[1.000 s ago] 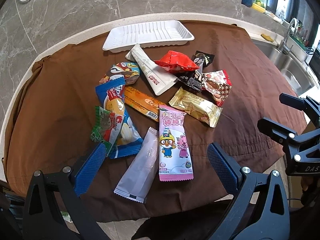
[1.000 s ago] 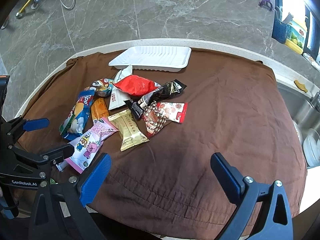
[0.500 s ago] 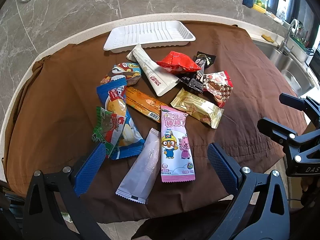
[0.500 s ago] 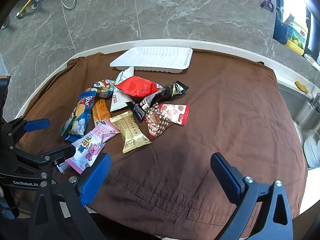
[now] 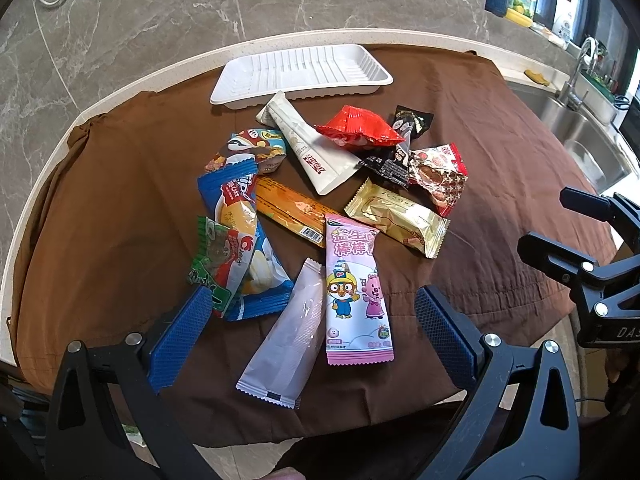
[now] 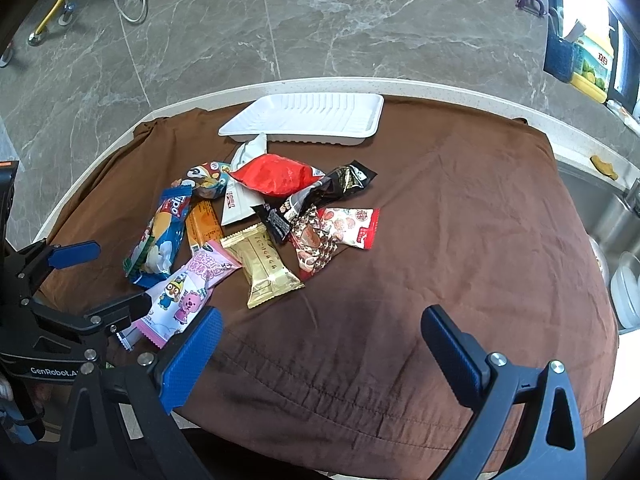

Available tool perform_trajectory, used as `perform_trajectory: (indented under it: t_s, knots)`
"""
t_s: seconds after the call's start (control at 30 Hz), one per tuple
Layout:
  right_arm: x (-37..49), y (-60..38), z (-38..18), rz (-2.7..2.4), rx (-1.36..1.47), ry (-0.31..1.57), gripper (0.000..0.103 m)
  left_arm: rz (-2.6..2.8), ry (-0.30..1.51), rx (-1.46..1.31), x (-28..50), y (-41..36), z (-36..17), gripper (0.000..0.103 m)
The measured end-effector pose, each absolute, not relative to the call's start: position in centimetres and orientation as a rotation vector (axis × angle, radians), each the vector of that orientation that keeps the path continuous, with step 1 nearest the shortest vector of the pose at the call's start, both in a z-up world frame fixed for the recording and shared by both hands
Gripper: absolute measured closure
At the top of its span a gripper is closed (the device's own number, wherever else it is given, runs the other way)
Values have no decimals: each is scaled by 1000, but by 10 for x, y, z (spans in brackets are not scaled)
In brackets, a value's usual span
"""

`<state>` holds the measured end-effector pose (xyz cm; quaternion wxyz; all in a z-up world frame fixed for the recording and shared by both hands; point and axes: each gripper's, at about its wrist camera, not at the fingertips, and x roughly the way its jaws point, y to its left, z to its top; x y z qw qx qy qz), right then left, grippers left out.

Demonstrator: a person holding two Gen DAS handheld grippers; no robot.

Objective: Organize snacks

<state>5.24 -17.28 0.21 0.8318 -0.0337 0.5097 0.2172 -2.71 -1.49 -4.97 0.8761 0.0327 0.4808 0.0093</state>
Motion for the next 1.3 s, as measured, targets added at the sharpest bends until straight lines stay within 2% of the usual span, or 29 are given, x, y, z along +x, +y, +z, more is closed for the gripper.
perform_trajectory:
  t_s: [0.9,1.3]
  knots:
    - [57,-175,-7,482,-40,1127,1,31,995,69,-24,-14,-48,0]
    - [73,-167,-8,522,-1,1143,1,67,982,42,-12,10,-40,0]
